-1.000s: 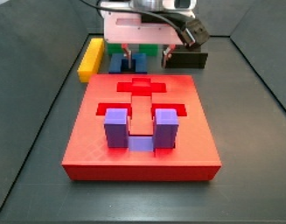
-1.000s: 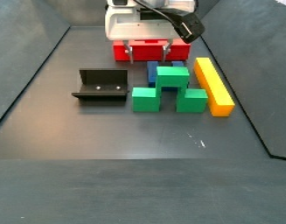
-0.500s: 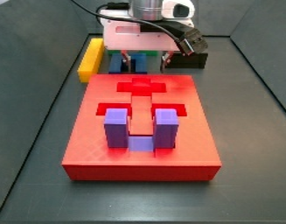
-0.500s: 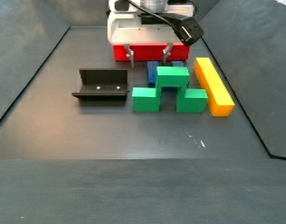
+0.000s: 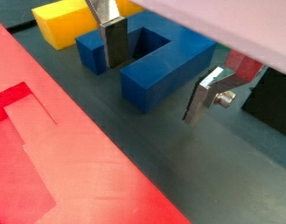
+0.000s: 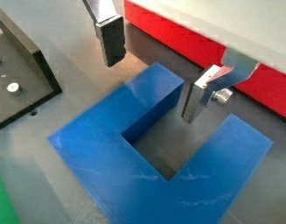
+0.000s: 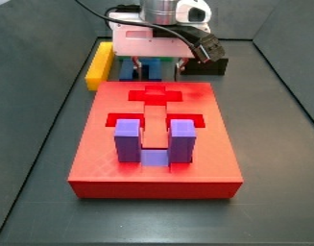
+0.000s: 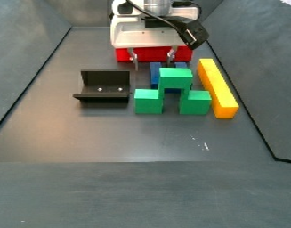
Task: Pick up the blue object. Move up. Place the blue object on the fixture. Regrasp the blue object. Move to above the board. Insert the blue object.
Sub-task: Pick up the blue object.
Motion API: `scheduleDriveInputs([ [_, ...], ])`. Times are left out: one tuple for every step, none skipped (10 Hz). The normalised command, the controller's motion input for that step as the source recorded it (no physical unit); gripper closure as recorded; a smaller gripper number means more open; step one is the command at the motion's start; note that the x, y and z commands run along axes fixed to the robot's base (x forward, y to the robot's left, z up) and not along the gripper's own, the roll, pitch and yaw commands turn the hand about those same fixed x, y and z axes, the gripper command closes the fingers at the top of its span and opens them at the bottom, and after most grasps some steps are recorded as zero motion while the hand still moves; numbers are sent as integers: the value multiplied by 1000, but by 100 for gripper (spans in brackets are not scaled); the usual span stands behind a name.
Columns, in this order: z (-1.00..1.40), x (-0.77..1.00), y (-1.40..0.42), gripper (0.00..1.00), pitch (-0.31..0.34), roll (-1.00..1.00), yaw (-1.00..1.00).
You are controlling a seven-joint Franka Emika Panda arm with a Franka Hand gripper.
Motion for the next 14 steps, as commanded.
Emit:
scheduleDriveInputs([
  [-40, 0, 0, 0, 0, 41, 0],
  [0, 0, 0, 0, 0, 0, 0],
  [0, 0, 0, 100, 0, 0, 0],
  [0, 0, 0, 100, 0, 0, 0],
  [0, 0, 0, 100, 0, 0, 0],
  [0, 0, 0, 100, 0, 0, 0],
  [0, 0, 0, 100, 0, 0, 0],
  [0, 0, 0, 100, 0, 0, 0],
  [0, 0, 0, 100, 0, 0, 0],
  [0, 0, 0, 100, 0, 0, 0],
  [0, 0, 0, 100, 0, 0, 0],
  [0, 0, 0, 100, 0, 0, 0],
  [0, 0, 0, 100, 0, 0, 0],
  [0, 0, 0, 100, 0, 0, 0],
])
